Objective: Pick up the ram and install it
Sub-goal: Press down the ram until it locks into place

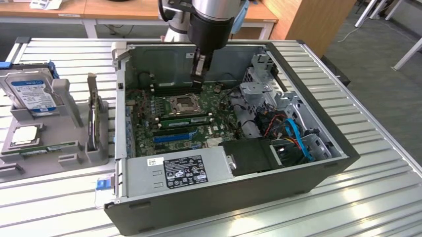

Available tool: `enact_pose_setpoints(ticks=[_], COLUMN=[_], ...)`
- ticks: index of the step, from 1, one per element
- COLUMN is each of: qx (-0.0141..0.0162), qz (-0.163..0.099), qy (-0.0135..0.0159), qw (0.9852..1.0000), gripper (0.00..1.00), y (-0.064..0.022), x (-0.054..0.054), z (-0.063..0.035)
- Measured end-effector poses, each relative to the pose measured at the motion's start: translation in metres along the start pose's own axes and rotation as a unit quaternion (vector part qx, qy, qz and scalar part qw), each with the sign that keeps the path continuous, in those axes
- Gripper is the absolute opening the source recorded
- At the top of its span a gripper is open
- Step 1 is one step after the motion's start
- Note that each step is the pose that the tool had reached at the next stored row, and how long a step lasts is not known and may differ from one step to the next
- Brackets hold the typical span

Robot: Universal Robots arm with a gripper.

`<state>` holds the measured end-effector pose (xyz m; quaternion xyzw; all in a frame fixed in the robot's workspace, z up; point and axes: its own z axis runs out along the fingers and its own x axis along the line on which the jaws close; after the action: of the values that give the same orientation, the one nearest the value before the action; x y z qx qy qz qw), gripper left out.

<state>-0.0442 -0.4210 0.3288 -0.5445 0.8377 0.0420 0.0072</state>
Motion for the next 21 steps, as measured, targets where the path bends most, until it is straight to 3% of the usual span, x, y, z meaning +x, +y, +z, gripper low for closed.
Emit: enact_pose_setpoints(ticks=[9,21], qx=[-0.0001,-0.0068], qz=[0.040,0.089], qy=[-0.0011,0.0012], qw=[0.9992,0.9960], gripper=[0.10,0.10], y=[0.0001,0.0000], x=[0.0000,0.0000], z=[0.0000,0.0000])
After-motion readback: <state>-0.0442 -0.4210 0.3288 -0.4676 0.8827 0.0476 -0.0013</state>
